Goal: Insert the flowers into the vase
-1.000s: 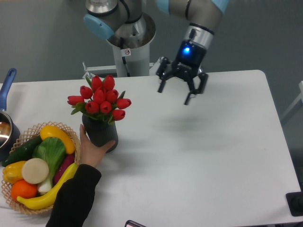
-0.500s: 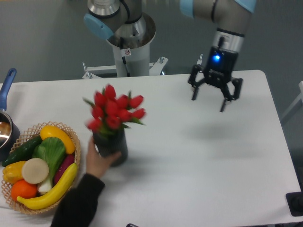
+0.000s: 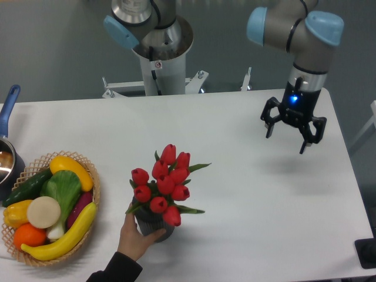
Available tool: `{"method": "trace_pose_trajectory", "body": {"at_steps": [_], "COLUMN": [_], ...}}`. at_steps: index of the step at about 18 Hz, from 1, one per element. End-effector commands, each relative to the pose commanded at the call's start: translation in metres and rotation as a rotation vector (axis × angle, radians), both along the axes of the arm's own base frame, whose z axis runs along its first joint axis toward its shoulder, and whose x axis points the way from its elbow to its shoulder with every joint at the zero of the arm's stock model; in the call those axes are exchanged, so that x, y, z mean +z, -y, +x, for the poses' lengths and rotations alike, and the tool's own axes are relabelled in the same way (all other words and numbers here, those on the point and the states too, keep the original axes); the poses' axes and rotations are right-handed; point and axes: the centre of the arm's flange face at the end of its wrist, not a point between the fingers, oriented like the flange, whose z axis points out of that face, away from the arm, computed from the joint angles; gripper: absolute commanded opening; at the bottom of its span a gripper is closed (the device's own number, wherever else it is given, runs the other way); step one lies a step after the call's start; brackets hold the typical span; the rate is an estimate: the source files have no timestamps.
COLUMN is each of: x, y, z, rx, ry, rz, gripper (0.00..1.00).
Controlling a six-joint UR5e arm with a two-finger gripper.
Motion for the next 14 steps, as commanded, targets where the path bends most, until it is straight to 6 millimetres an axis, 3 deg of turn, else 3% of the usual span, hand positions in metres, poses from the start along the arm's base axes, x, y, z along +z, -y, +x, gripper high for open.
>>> {"method": "trace_pose_trajectory", "body": {"at_steps": [4, 8, 10, 14], "x": [0.003, 0.018, 0.022, 0.021], "y": [-0.008, -0.029, -0.044, -0.046], "z": [-0.011, -0.026, -0.023, -0.022], "rx": [-0.003, -0.023, -0.045, -0.04], "ry": [-0.027, -0.027, -0.033, -0.03], "rz": [-0.064, -0.147, -0.19, -0.189], "gripper": [1.0, 1.0, 1.0, 1.0]}}
